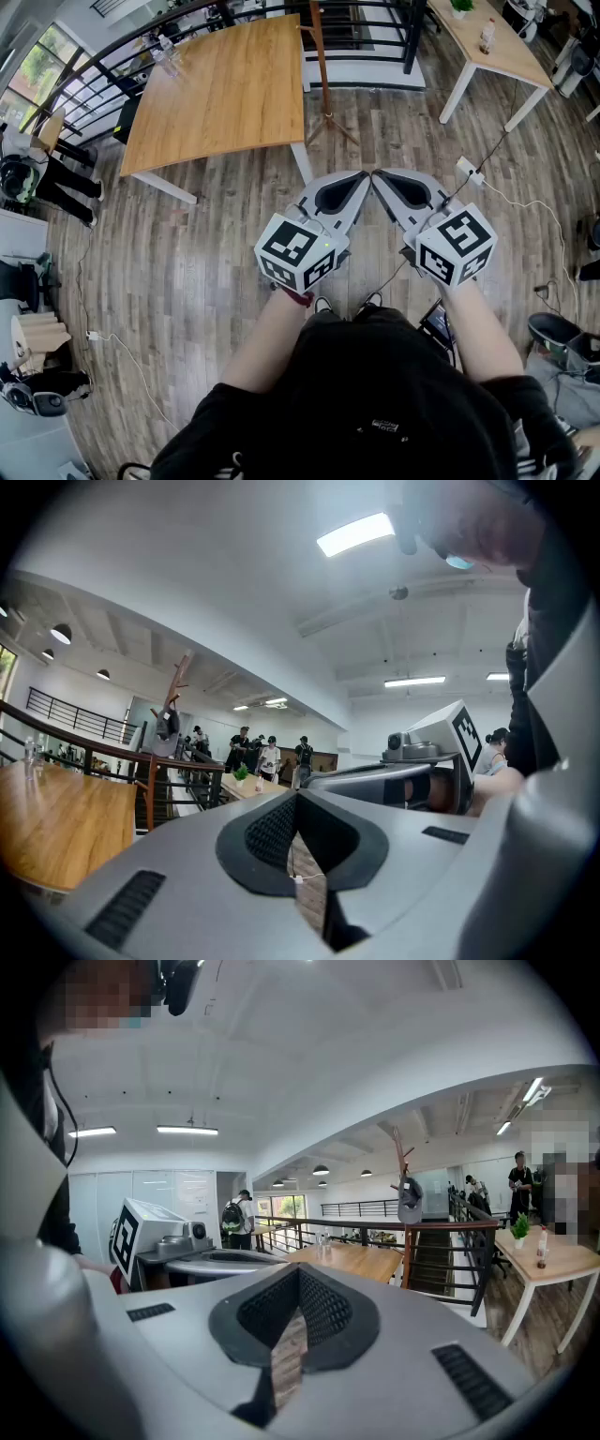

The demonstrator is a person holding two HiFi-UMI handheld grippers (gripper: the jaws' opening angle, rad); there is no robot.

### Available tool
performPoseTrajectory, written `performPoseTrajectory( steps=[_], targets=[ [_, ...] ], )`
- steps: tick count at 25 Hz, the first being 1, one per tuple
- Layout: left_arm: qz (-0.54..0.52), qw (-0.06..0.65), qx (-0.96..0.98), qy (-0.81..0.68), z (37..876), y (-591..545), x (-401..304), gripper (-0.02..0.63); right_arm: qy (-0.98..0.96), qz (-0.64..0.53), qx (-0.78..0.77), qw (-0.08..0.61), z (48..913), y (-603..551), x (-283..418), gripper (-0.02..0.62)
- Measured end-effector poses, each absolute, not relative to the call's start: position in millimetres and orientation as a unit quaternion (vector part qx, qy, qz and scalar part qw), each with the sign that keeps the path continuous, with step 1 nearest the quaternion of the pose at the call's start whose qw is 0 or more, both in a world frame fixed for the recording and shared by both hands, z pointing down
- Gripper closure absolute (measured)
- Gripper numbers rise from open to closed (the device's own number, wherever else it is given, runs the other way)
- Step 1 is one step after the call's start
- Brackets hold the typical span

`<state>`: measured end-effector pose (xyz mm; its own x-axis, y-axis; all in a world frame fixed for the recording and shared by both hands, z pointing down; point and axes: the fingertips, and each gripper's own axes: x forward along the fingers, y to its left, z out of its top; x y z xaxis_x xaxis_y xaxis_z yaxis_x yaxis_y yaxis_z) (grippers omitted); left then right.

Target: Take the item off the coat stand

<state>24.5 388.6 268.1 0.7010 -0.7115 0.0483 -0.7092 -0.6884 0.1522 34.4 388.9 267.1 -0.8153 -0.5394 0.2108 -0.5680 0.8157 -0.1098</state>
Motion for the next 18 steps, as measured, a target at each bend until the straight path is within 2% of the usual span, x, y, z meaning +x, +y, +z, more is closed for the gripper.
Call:
performPoseTrajectory(
  steps=[18],
  targets=[
    [0.026, 0.074, 0.916, -0.392, 272.8, 356.7, 98.0, 0.603, -0.962, 0.114, 0.241, 0.052, 275.3, 361.2, 108.2, 0.578]
  ],
)
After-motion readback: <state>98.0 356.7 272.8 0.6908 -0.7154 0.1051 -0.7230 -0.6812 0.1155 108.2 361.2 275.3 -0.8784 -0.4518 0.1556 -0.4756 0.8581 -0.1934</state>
